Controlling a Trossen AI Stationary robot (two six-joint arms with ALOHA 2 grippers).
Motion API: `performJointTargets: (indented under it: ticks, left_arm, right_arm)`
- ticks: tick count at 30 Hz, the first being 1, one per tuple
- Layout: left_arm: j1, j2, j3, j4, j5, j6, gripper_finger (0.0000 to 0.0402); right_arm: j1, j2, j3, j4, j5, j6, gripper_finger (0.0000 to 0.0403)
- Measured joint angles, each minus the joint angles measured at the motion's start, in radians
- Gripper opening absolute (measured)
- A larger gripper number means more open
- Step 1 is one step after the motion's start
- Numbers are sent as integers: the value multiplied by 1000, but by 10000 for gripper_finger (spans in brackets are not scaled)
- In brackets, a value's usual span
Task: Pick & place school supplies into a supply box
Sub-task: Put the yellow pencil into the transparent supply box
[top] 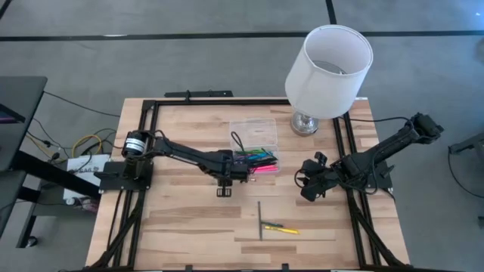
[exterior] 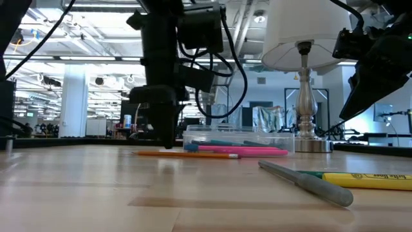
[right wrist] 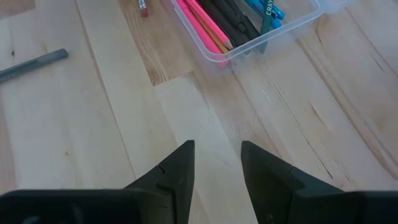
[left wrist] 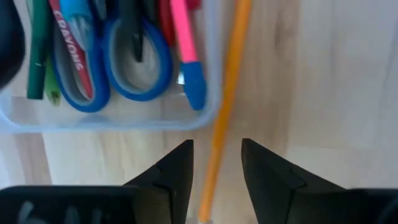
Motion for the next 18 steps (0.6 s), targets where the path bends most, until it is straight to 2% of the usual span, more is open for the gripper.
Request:
performJointTargets:
  ticks: [3, 9, 18]
  left_arm:
    - [36, 0, 0, 5, 40, 49, 130]
    - [88, 0, -25, 13, 187, 158, 130]
    - [82, -5, -77, 67, 202, 149, 130]
  right_arm:
    - [0, 0, 0, 0, -1, 0, 124]
    - [6, 0, 0, -4, -1, 34, 124]
    - [11, 0, 0, -7, -1, 44, 124]
